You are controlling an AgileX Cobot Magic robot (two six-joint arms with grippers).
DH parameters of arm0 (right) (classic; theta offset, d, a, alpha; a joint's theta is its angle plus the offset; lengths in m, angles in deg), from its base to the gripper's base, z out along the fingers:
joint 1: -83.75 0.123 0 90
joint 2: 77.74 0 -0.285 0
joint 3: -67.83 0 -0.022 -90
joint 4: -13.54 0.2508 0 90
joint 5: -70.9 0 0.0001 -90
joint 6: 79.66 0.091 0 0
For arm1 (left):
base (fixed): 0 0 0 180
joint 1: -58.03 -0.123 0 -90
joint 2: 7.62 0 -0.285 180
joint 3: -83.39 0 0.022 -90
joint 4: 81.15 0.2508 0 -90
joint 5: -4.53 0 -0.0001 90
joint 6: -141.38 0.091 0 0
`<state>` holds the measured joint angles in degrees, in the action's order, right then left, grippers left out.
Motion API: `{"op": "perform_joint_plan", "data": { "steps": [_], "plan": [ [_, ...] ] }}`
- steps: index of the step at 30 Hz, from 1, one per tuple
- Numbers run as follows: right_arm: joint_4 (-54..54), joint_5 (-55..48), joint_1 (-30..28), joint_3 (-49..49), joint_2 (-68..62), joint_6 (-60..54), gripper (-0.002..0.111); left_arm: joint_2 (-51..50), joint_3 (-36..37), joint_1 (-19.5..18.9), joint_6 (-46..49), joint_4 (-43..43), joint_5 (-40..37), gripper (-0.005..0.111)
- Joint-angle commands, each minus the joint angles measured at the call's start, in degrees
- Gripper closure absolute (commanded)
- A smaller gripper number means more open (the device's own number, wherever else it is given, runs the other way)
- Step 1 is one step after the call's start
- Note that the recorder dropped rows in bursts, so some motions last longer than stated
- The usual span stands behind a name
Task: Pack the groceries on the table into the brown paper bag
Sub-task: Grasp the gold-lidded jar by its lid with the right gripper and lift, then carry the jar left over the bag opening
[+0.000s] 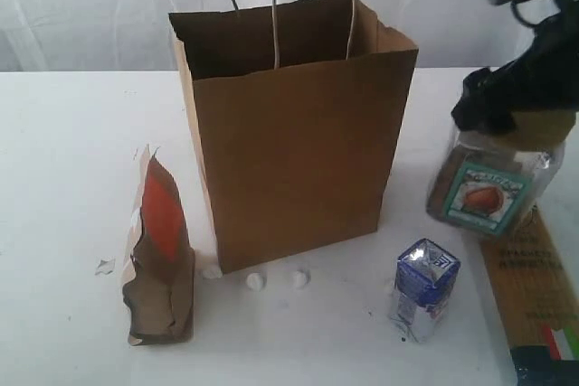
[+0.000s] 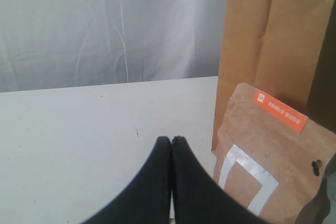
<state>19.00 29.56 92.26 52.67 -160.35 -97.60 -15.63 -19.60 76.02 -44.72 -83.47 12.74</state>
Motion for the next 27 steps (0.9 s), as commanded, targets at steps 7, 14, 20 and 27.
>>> {"op": "perform_joint_plan", "data": {
  "steps": [7,14,20,27],
  "plan": [
    [5.94,15.18,-2.94,0.19,8.95,3.16,0.108,0.22,0.20,-0.15,0.11,-0.43,0.28,0.107],
    [10.39,21.32,-2.83,2.02,9.96,2.67,0.108,0.22,0.20,-0.15,0.11,-0.43,0.28,0.107],
    [10.94,23.62,-1.24,6.69,9.96,2.67,0.108,0.22,0.20,-0.15,0.11,-0.43,0.28,0.107],
    [11.03,27.38,3.45,11.77,8.00,0.11,0.108,0.22,0.20,-0.15,0.11,-0.43,0.28,0.107]
  ]
}}
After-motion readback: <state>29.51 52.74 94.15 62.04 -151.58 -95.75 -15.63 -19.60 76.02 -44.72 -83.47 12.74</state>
